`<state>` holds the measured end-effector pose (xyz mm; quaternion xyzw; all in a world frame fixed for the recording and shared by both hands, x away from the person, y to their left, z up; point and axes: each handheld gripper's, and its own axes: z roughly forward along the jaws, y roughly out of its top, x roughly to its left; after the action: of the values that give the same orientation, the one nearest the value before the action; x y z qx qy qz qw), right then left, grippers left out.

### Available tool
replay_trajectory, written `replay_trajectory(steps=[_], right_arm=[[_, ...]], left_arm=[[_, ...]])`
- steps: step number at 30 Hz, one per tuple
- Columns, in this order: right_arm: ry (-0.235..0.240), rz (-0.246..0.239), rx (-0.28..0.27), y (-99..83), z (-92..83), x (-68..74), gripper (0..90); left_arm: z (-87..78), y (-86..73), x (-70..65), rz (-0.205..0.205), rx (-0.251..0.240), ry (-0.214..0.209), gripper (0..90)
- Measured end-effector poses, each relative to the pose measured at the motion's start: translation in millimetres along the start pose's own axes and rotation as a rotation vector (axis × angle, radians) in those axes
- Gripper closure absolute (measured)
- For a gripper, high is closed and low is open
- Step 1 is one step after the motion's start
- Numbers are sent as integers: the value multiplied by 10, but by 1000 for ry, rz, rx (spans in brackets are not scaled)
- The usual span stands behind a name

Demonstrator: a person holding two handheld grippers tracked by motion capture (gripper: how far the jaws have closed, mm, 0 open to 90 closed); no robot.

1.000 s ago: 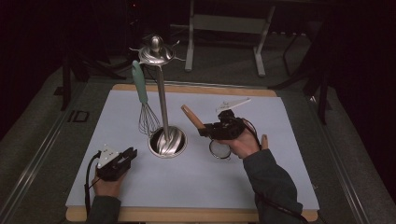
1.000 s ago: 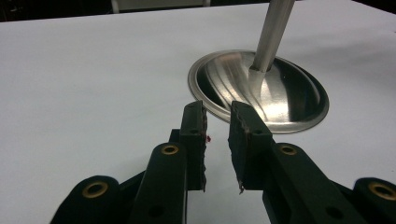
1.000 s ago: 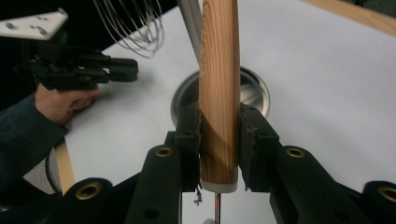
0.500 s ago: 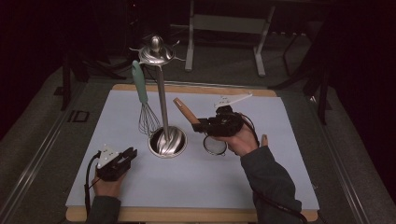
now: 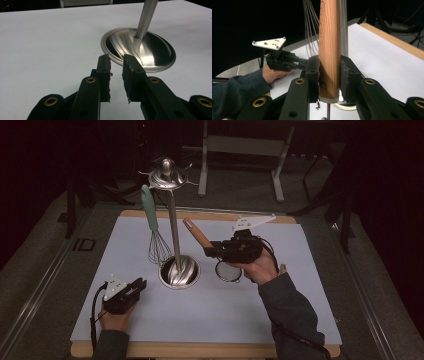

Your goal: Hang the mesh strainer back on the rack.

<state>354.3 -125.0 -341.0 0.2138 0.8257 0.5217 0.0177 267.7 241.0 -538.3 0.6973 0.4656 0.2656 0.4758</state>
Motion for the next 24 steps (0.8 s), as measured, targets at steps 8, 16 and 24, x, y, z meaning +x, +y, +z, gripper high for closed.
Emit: replay_trajectory(steps=[8,16,24], right_arm=[[32,-25,-61,118,-107,75,715],[46,-46,-101,249,-181,128,715],[62,-63,-136,386,-255,174,714]], left_arm=[[-3,-2,-1,-2,-3,1,758],[-3,-2,1,-3,-3,1,758],[-3,-2,2,-4,-4,0,758]])
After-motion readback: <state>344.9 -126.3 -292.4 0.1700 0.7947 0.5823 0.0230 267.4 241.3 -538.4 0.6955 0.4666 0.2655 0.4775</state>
